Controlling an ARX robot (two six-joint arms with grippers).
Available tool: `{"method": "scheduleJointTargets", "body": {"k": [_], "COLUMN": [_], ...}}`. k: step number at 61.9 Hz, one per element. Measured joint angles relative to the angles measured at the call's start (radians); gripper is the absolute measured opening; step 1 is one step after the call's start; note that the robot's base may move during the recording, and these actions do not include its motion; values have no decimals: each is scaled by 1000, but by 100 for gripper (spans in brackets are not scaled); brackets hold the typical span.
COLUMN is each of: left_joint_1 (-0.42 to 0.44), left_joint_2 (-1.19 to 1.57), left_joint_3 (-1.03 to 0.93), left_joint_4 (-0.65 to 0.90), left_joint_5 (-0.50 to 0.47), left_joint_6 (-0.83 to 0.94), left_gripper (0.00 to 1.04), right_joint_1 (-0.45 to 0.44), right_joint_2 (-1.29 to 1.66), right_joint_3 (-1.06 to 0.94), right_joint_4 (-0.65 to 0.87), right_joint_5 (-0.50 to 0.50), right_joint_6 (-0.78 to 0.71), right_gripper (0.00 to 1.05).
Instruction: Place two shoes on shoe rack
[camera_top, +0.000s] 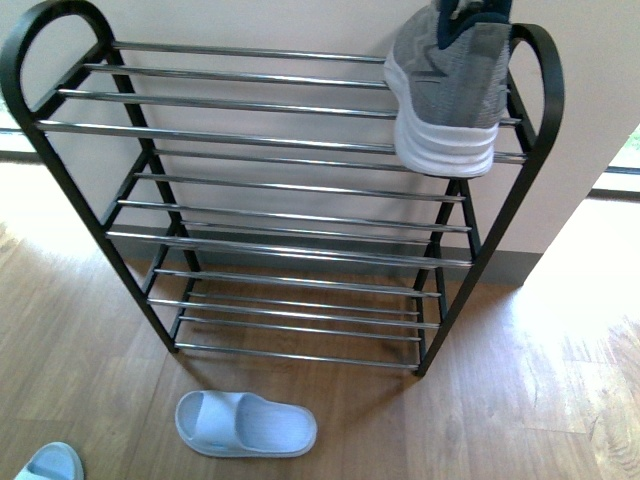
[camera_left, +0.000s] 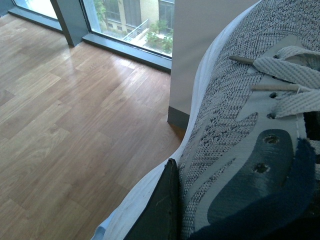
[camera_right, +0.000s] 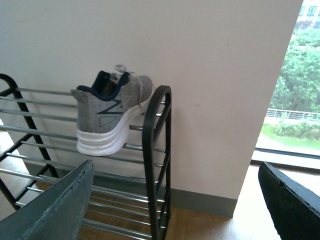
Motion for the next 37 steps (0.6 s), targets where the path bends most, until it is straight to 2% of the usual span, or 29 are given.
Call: {"method": "scheduleJointTargets", "body": {"k": [32, 36, 37], "left_joint_1": [-1, 25, 39], "left_joint_2": [2, 3, 14], "left_joint_3": [0, 0, 0], "left_joint_4": [0, 25, 44], "left_joint_5": [0, 77, 134], "left_joint_6": [0, 2, 0], "left_gripper": [2, 2, 2], "right_joint_1": [2, 2, 2], "right_joint_2": [0, 0, 0], "right_joint_3": [0, 0, 0], "right_joint_4": [-1, -1, -1], "right_joint_5": [3, 3, 3], "right_joint_6": [0, 0, 0], "right_gripper": [95, 95, 95]}}
